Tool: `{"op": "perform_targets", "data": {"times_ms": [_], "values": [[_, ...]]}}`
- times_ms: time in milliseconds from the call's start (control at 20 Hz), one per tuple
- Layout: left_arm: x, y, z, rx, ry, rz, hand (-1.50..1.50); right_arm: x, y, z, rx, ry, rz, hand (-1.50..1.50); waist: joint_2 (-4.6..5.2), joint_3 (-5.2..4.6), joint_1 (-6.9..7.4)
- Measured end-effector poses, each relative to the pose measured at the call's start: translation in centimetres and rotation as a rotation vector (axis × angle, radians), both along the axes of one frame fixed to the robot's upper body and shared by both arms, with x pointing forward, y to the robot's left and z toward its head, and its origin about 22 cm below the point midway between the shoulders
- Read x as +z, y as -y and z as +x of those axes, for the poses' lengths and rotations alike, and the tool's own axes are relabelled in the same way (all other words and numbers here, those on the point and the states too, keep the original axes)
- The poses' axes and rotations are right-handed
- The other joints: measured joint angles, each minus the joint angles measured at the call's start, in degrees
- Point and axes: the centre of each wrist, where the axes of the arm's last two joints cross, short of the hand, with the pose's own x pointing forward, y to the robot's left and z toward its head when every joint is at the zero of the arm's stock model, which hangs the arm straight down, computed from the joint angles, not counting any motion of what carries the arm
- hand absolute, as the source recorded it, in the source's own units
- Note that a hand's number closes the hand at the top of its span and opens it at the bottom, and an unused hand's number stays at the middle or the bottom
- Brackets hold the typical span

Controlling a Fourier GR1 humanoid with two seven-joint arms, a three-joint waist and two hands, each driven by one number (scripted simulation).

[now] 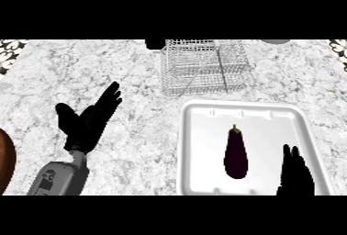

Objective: Pick the eggplant from the tray and place it in the tiered basket

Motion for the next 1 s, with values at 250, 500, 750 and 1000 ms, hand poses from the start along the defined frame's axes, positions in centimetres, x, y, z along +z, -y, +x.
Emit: {"op": "perform_targets", "data": {"times_ms": [250,500,750,1000], "values": [[-0.3,0.1,0.0,-0.003,-0.002,-0.003,0.0,0.7,-3.4,2.0,-0.04,-0.102,-0.092,-1.5,-0.14,0.23,0.38],[-0.3,-0.1,0.3,0.005,-0.005,-0.003,0.0,1.3,-5.8,3.7,-0.011,-0.136,-0.136,-1.5,-0.26,0.4,0.22],[-0.9,-0.1,0.2,0.005,-0.008,0.0,0.0,0.7,-6.8,5.0,0.018,-0.199,-0.147,-1.5,-0.37,0.5,-0.18],[-1.3,-0.6,-0.2,0.012,-0.014,-0.005,0.0,-0.5,-7.0,5.7,0.013,-0.244,-0.181,-1.5,-0.55,0.55,-0.53]]}}
